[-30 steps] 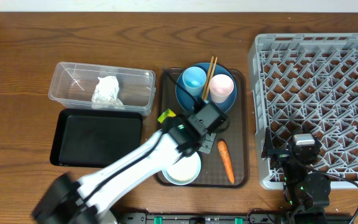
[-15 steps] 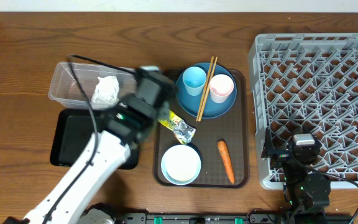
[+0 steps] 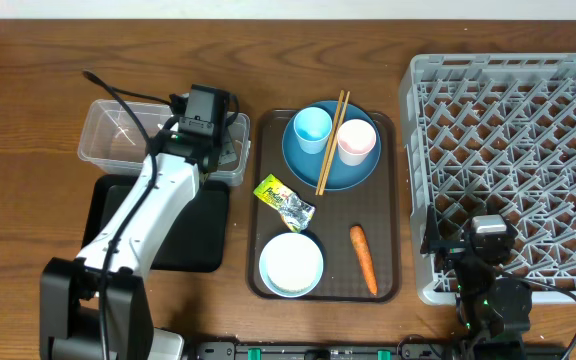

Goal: Sort waste into correct bins and load items into the dishwasher rack
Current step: 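Grasp the yellow Pandan wrapper and foil with the left gripper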

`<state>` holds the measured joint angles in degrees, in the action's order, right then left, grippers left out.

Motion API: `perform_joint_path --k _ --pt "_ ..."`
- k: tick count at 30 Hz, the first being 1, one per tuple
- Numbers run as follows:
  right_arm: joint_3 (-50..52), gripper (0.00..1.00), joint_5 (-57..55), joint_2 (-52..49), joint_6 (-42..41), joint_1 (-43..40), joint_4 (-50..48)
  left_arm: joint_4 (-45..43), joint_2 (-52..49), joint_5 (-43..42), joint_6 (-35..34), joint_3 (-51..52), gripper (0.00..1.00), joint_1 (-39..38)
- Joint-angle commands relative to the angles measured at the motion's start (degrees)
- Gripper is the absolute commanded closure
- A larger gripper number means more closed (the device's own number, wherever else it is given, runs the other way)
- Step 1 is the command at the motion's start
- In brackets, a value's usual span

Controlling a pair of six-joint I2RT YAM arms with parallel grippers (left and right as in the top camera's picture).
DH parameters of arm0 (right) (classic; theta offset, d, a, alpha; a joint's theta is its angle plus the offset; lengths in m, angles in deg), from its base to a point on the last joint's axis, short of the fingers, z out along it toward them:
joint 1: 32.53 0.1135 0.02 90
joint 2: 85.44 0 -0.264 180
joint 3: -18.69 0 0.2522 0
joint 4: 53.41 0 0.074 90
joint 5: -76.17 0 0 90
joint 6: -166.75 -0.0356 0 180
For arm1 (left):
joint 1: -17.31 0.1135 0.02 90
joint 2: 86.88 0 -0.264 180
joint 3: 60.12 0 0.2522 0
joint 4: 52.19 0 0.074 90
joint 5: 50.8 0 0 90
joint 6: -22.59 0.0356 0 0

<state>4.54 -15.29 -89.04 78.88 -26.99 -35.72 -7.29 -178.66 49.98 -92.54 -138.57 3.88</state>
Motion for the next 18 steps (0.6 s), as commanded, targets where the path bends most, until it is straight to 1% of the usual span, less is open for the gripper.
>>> perform_joint_path --k 1,3,5,8,10,12,14,15,18 --pt "0.07 0.01 0.0 0.09 0.26 0.44 0.2 -1.05 1.07 -1.16 0.26 -1.25 0.48 0.24" --pt "0.07 0.01 0.0 0.09 0.26 0.44 0.2 -1.38 2.49 -1.4 0.26 -1.31 0.38 0.24" --pt "0.07 0.01 0.0 0.09 0.26 0.44 0.2 -1.27 4.48 -2.36 0.26 -1.31 0.32 0.13" --pt "0.07 0.01 0.0 0.09 0.26 0.44 0.2 -1.05 8.37 -9.64 0.26 -1.31 0.31 0.13" --pt "0.07 0.01 0.0 0.09 0.26 0.44 0.2 -0.44 11.13 -16.92 0.26 -1.31 0.31 0.13" --pt "0.07 0.01 0.0 0.09 0.26 0.44 0.2 1.2 13.29 -24.46 0.22 -1.29 0.33 -0.04" --pt "0.07 0.01 0.0 0.09 0.26 0.44 0.2 3.78 14.49 -29.81 0.24 -1.29 0.34 -0.68" --pt "0.07 0.01 0.0 0.09 0.26 0.44 0.2 5.81 14.82 -31.41 0.22 -1.29 0.34 -1.42" --pt "0.07 0.01 0.0 0.09 0.26 0.44 0.2 11.52 14.62 -31.19 0.26 -0.79 0.34 -4.83"
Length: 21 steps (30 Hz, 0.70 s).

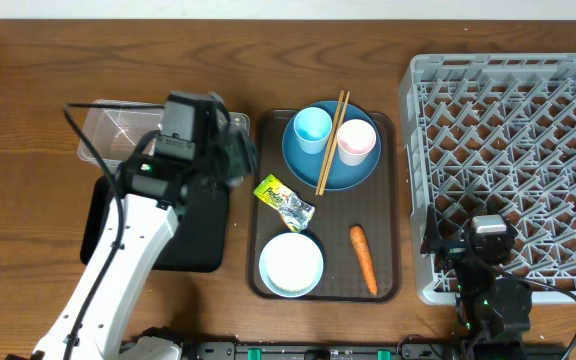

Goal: Sort waste into correct bins and load items into the dishwasher rack
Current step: 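Grasp the yellow Pandan wrapper and foil with the left gripper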

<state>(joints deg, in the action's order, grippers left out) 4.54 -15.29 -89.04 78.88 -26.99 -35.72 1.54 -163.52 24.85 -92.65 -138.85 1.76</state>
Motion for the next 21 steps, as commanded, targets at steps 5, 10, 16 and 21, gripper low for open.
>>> perform_joint_path --k 5,10,16,21 --pt "0.07 0.01 0.0 0.09 0.26 0.44 0.2 5.64 -0.76 -2.93 0.28 2.91 0.36 -9.44" --pt "0.07 0.01 0.0 0.09 0.26 0.44 0.2 4.94 -1.4 5.27 -3.58 6.62 0.36 -14.69" --pt "0.07 0.01 0.0 0.09 0.26 0.44 0.2 -1.09 -2.86 6.51 -4.24 10.6 0.36 -17.59" --pt "0.07 0.01 0.0 0.09 0.26 0.44 0.2 -6.86 -5.62 6.49 -5.38 13.55 0.36 -17.79"
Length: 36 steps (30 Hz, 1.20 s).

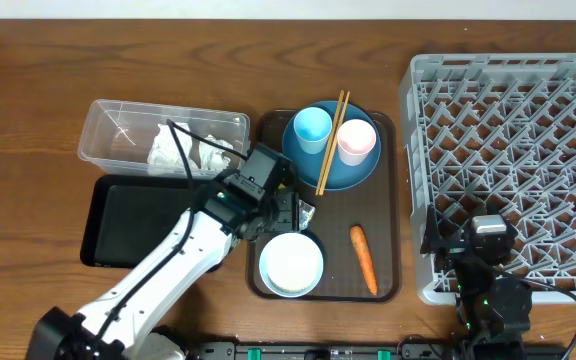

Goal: Sort waste into correct bins and load items into the dishwasher rack
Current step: 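Grasp the yellow Pandan wrapper and foil with the left gripper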

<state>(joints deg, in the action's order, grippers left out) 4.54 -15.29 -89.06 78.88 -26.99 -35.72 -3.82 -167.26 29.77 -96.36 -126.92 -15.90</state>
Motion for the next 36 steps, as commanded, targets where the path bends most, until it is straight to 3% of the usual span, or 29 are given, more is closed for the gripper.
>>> perform_joint_path --k 1,5,11,14,20,36 --pt "0.07 0.01 0.0 0.11 0.26 0.44 0.2 -2.36 -2.67 1.6 -1.9 2.01 0.36 -0.15" --pt "0.07 0.01 0.0 0.11 0.26 0.44 0.2 -4.42 -6.75 1.57 -2.03 2.25 0.37 -0.15" --pt "0.07 0.01 0.0 0.11 0.26 0.44 0.2 -6.47 -11.02 1.53 -2.03 2.25 0.66 -0.15" --pt "0.07 0.01 0.0 0.11 0.26 0.44 0.2 -6.56 -11.04 1.53 -2.03 2.16 0.92 -0.13" --pt "0.07 0.01 0.0 0.11 0.26 0.44 0.2 -6.45 -8.22 1.53 -1.99 0.31 0.94 -0.09" --pt "0.07 0.01 0.02 0.11 0.26 0.44 0.2 -4.63 11.1 3.13 -1.99 -0.7 0.93 4.76"
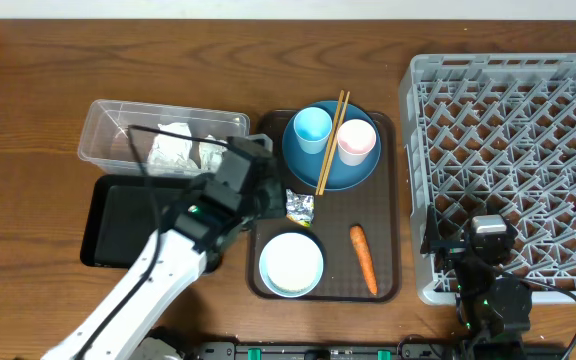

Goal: Sort waste into correct bins and load items into the dishwasher rack
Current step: 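Grasp the yellow Pandan wrapper and foil with the left gripper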

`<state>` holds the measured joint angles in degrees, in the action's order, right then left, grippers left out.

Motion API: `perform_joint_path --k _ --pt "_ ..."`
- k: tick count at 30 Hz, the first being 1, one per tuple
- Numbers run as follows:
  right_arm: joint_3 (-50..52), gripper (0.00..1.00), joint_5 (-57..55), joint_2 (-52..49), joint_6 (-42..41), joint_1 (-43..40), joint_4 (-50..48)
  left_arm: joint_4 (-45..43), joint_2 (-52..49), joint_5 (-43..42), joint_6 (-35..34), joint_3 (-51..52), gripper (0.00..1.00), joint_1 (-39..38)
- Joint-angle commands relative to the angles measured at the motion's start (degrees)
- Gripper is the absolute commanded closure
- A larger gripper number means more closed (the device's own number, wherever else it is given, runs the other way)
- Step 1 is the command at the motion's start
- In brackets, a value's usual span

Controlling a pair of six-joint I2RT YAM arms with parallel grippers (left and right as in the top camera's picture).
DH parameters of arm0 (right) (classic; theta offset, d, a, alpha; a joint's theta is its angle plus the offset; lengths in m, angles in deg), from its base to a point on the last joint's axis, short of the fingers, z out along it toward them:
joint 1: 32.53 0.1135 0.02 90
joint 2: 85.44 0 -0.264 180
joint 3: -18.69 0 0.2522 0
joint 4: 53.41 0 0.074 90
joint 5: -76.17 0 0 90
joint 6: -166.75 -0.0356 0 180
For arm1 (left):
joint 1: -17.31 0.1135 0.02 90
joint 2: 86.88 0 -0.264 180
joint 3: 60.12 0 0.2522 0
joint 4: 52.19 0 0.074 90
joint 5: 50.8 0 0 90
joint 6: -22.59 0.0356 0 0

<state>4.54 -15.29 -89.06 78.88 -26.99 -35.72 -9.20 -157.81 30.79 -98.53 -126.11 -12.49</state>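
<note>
My left gripper (273, 195) hovers over the left edge of the brown tray (388, 200), right above the yellow end of a snack wrapper (301, 207). Only the wrapper's silver end shows, and the jaws are hidden under the wrist. Also on the tray are a blue plate (353, 175) carrying a blue cup (311, 127), a pink cup (356, 142) and chopsticks (330, 140), as well as a white bowl (290, 264) and a carrot (363, 258). The grey dishwasher rack (518, 130) stands at the right. My right gripper (488, 240) rests at the rack's near left corner.
A clear plastic bin (103, 120) at the back left holds crumpled white tissue (173, 150). In front of it lies a black bin (118, 220), partly covered by my left arm. The wooden table extends behind the tray and rack.
My left arm has drawn back slightly to the left and up, so the gripper now sits over the wrapper's yellow end instead of its middle. The wrapper's silver end has stayed where it was.
My left gripper was first over the clear bin's right end. Then it stood between that bin and the tray. After that it was down on the wrapper in the tray, and tissue showed in the bin. Now it is at the wrapper's left end. The right arm stayed still.
</note>
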Motion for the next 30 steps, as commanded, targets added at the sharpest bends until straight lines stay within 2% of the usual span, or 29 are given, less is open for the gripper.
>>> perform_joint_path --k 1,3,9,13,17,23,30 --pt "0.07 0.01 0.0 0.11 0.26 0.44 0.2 1.03 1.95 2.27 0.2 -1.49 0.87 1.79" --pt "0.07 0.01 0.0 0.11 0.26 0.44 0.2 1.97 1.97 2.27 0.2 -1.49 0.64 2.14" --pt "0.07 0.01 0.0 0.11 0.26 0.44 0.2 6.36 -1.73 1.14 1.27 -1.18 0.47 2.08" --pt "0.07 0.01 0.0 0.11 0.26 0.44 0.2 5.7 -6.84 -5.49 1.22 -0.55 0.41 1.66" --pt "0.07 0.01 0.02 0.11 0.26 0.44 0.2 2.93 -12.68 -5.99 -0.61 -0.55 0.38 0.39" --pt "0.07 0.01 0.0 0.11 0.26 0.44 0.2 -2.64 -19.96 -6.54 -3.1 -0.55 0.37 -1.75" --pt "0.07 0.01 0.0 0.11 0.26 0.44 0.2 -3.8 -23.45 -6.58 -3.54 -0.55 0.39 -3.17"
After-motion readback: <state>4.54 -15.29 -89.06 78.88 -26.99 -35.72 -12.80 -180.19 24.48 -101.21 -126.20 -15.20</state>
